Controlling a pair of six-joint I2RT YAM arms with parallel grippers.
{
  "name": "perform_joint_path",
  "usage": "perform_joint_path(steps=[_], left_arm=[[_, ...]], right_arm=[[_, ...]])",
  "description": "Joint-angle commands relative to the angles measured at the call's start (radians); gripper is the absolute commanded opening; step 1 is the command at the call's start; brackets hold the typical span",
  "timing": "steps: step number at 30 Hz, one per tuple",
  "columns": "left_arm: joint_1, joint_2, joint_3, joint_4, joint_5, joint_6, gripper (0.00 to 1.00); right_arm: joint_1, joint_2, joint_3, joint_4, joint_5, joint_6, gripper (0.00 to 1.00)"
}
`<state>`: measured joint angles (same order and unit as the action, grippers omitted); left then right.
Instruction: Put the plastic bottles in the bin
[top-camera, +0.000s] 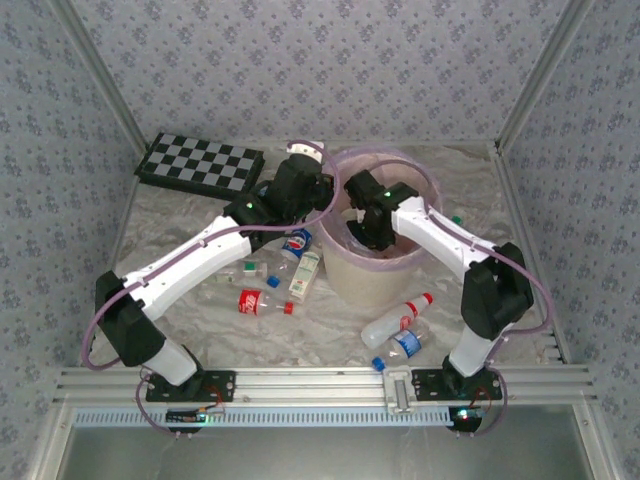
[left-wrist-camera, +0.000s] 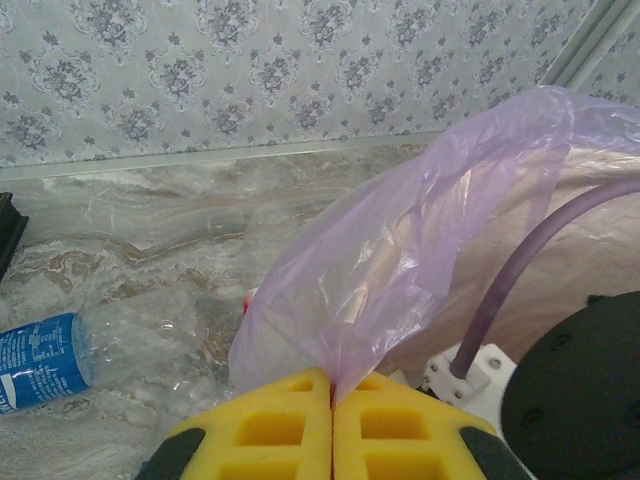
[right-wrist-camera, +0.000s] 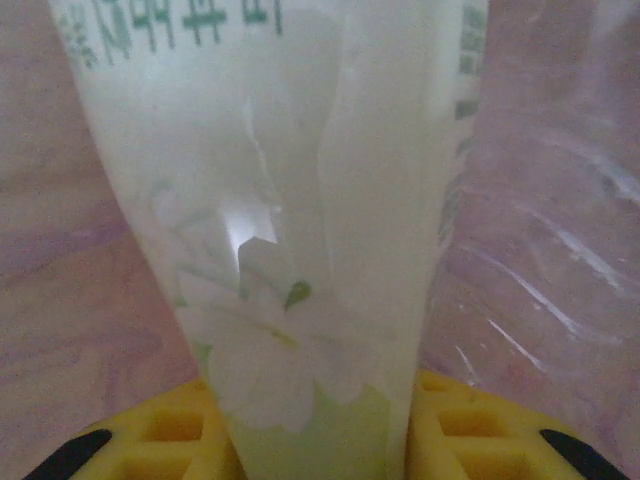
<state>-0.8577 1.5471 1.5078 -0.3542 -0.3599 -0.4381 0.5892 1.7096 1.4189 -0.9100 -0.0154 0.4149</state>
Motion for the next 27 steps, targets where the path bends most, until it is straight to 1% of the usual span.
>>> perform_joint_path(steps=[1, 7, 9, 10, 14, 15, 17, 20, 22, 24, 27], left_arm=[[-0.005, -0.022, -0.023, -0.046, -0.026, 0.01, 0.0], [-0.006, -0.03, -0.028, -0.048, -0.034, 0.011, 0.0], [-0.004, -0.03, -0.025, -0.05, -0.037, 0.015, 0.0], [-0.004, -0.03, -0.025, -0.051, -0.038, 0.016, 0.0], [-0.004, -0.031, -0.024, -0.05, -0.04, 0.018, 0.0], [-0.004, -0.031, -0.026, -0.048, -0.04, 0.019, 0.0], [-0.005, -0.031, -0.021, -0.048, -0.042, 0.027, 0.0], [-0.005, -0.042, -0.02, -0.046, -0.034, 0.03, 0.0], [-0.005, -0.051, -0.029, -0.033, -0.031, 0.031, 0.0], [-0.006, -0.053, -0.034, -0.025, -0.033, 0.035, 0.0], [-0.005, -0.043, -0.009, -0.045, -0.031, 0.045, 0.0]], right_arm=[[-0.007, 0.066, -0.045, -0.003, 0.011, 0.069, 0.28], [-0.005, 0.09, -0.065, 0.016, 0.023, 0.087, 0.36], [-0.003, 0.076, -0.06, 0.004, 0.032, 0.087, 0.4], [-0.003, 0.065, -0.056, 0.0, 0.038, 0.085, 0.44], [-0.004, -0.003, -0.031, -0.044, 0.064, 0.081, 0.69], [-0.005, -0.022, -0.021, -0.056, 0.068, 0.078, 0.74], [-0.009, -0.056, 0.005, -0.088, 0.074, 0.073, 0.79], [-0.009, -0.091, 0.095, -0.181, 0.093, 0.08, 0.86], [-0.011, -0.113, 0.146, -0.226, 0.088, 0.083, 0.89], [-0.02, -0.149, 0.193, -0.247, 0.051, 0.069, 0.92], [-0.053, -0.223, 0.231, -0.223, -0.08, 0.027, 0.97]])
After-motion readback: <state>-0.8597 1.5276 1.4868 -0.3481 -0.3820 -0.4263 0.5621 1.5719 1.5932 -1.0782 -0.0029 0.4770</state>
